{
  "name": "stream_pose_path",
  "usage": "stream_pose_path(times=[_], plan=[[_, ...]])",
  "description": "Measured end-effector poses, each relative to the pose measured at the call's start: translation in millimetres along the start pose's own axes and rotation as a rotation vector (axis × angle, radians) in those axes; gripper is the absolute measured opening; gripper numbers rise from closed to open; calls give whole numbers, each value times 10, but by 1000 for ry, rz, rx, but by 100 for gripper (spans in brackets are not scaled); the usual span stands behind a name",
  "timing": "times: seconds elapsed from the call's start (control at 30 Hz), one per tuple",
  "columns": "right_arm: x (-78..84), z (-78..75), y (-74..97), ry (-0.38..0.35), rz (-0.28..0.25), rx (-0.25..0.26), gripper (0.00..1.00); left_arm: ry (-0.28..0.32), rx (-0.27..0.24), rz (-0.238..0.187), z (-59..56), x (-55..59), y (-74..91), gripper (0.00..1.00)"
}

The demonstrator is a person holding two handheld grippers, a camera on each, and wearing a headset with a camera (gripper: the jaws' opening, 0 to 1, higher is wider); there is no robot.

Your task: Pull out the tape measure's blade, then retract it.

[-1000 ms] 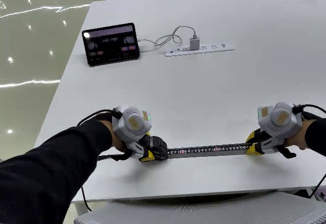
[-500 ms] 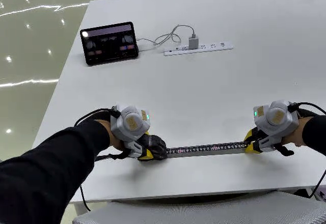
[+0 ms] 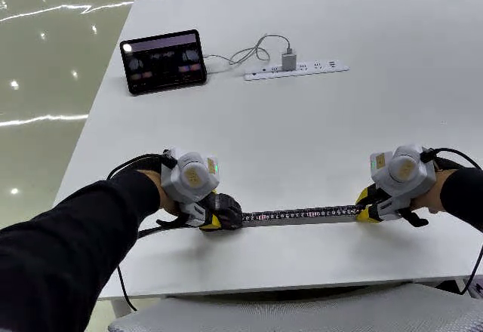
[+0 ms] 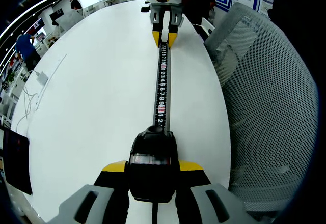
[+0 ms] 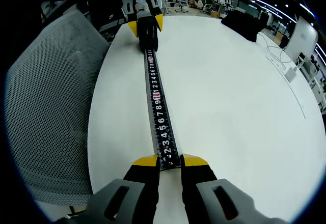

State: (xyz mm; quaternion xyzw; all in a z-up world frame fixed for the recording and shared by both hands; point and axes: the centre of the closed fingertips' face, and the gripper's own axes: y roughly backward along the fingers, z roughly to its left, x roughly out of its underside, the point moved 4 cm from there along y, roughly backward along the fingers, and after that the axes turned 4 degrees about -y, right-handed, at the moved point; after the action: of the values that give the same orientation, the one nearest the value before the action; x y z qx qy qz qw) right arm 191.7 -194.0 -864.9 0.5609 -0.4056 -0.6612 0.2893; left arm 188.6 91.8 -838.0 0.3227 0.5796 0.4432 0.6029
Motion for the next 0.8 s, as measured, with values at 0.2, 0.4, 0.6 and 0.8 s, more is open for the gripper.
stream_pose_path(times=[0.2,0.4,0.6,0.8], plan=[[2,13,4,-12,-8,3,12,-14,-1,7,18,4,-2,30],[-3,10,2,-6,-3,2,12,3,-2,2,15,3,-8,31],[10,5,4,-43,-25,29,13,0,1,0,21,5,-10,32],[24,-1,16,6,-31,70,16,9,-26,-17,76,-3,56,36]])
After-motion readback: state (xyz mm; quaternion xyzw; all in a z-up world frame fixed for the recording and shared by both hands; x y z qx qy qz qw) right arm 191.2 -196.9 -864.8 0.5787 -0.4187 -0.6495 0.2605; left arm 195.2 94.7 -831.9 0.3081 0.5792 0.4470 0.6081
